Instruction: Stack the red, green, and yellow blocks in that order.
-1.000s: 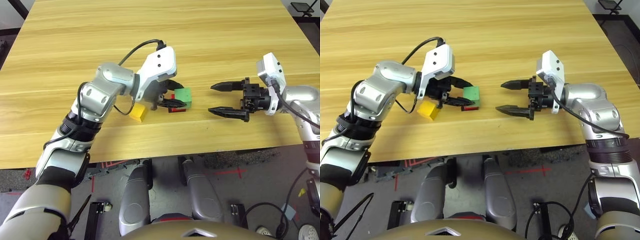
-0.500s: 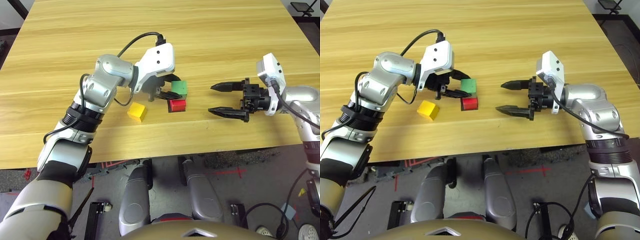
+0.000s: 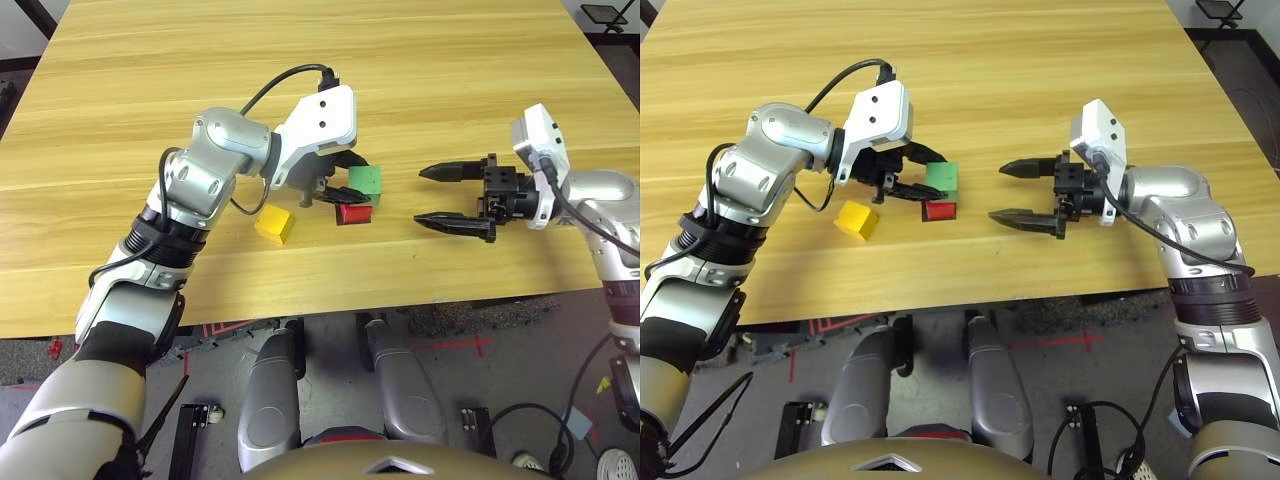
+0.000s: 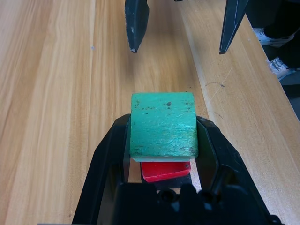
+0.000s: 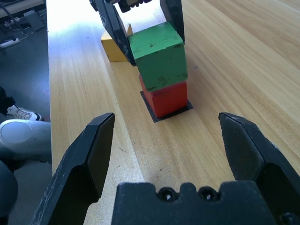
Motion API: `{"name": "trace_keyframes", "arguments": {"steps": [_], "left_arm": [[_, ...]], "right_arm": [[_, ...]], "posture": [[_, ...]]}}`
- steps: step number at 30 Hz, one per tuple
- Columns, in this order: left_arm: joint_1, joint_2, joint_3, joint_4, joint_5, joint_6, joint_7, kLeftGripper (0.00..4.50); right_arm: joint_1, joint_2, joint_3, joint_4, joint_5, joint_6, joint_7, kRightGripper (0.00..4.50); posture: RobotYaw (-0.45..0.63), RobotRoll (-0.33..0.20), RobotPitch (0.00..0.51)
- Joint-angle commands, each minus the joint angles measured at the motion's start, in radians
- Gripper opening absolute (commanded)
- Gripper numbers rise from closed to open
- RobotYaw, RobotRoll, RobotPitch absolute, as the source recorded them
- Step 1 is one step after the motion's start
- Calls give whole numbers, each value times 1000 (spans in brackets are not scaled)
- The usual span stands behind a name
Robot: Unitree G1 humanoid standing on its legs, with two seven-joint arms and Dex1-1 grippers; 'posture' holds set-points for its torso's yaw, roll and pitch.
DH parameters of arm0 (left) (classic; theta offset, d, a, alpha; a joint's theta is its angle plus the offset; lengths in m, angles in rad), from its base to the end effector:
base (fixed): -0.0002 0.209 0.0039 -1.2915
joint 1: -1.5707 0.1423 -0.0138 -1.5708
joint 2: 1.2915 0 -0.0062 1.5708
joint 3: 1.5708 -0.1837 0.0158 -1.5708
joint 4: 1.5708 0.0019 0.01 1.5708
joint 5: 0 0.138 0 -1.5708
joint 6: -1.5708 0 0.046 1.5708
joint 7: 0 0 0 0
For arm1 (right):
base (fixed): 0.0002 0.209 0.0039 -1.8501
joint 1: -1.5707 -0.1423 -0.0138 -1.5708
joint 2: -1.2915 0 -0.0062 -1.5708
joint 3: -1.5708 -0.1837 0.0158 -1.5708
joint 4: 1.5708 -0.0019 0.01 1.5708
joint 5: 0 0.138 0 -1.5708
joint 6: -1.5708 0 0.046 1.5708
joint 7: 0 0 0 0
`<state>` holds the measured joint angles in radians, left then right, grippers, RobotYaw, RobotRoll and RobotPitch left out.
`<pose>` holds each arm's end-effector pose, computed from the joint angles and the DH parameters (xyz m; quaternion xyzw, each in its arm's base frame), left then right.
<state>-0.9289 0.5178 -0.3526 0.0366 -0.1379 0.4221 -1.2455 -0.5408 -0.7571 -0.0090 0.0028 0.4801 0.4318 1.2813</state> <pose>0.3062 0.1284 0.2476 0.3331 0.0153 -0.6469 0.6858 0.2751 -0.2507 0.2064 -0.1419 0.0369 0.5947 0.7905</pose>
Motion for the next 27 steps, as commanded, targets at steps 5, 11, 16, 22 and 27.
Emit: {"name": "trace_keyframes", "arguments": {"steps": [5, 11, 16, 22, 27], "left_arm": [[11, 1, -19, 30, 31, -57, -11, 2075], [18, 0, -18, 29, 27, -51, -18, 2075], [14, 2, -19, 26, 26, -42, -24, 2075], [13, 2, -19, 24, 27, -34, -26, 2075], [5, -2, -19, 24, 26, -25, -26, 3836]], "right_arm": [[6, 1, 8, -1, -4, -2, -2, 4500], [8, 2, 9, -2, -4, -3, -3, 4500], [2, 3, 10, 6, -5, -6, -3, 4500], [-5, 7, 10, 14, -6, -8, -4, 4500], [-8, 9, 11, 20, -9, -13, -2, 4500]], "posture": [[144, 68, 279], [146, 68, 283], [145, 68, 282], [147, 68, 280], [147, 68, 275]]}}
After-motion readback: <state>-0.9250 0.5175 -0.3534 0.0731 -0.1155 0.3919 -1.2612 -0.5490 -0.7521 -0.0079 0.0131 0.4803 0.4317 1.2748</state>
